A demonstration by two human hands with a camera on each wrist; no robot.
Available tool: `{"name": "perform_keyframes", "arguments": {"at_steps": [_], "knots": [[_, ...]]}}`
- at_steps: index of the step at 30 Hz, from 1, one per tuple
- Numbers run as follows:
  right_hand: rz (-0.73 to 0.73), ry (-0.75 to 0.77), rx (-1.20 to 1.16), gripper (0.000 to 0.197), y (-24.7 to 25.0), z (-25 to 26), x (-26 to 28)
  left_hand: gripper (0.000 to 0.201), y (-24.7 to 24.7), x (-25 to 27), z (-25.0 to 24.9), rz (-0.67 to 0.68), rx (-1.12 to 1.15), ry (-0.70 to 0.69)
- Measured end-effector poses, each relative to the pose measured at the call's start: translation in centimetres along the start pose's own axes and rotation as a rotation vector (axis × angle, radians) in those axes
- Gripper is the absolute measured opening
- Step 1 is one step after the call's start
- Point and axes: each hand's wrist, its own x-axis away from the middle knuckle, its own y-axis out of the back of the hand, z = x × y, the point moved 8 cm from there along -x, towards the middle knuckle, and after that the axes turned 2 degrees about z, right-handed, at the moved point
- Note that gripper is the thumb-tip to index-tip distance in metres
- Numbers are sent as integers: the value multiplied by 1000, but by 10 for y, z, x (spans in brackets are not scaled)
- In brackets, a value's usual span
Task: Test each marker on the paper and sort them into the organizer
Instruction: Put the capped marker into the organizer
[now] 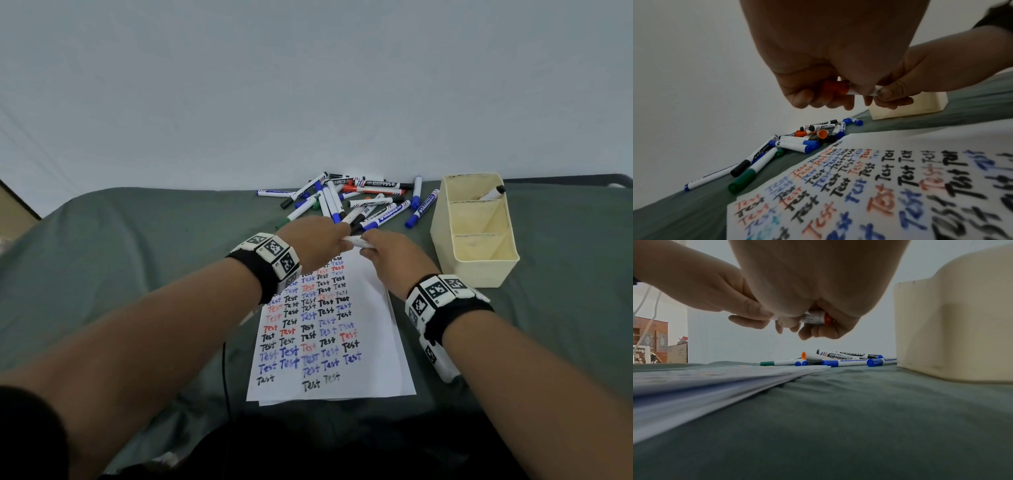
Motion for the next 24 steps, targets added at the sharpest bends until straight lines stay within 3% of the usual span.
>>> {"name": "perform_keyframes", "arguments": {"at_steps": [9,15,17,21,22,24], "knots": [[59,-14,27,12,-19,-10,-14,31,-6,5,3,81,-6,-25],[41,-3,-18,7,-18,-12,-11,32,-6,5,15,46,74,11],[48,3,-20,8,-17,-9,-8,39,-10,5,23,45,111,21],[52,-37,-3,14,-14,-10,-6,75,-21,12,53,28,201,103],[45,-46,-3,15,-13,-11,-6,75,-23,15,63,-3,220,130],[39,-54,3,16,-13,-12,-6,57,-29,24,82,-66,240,172]]}}
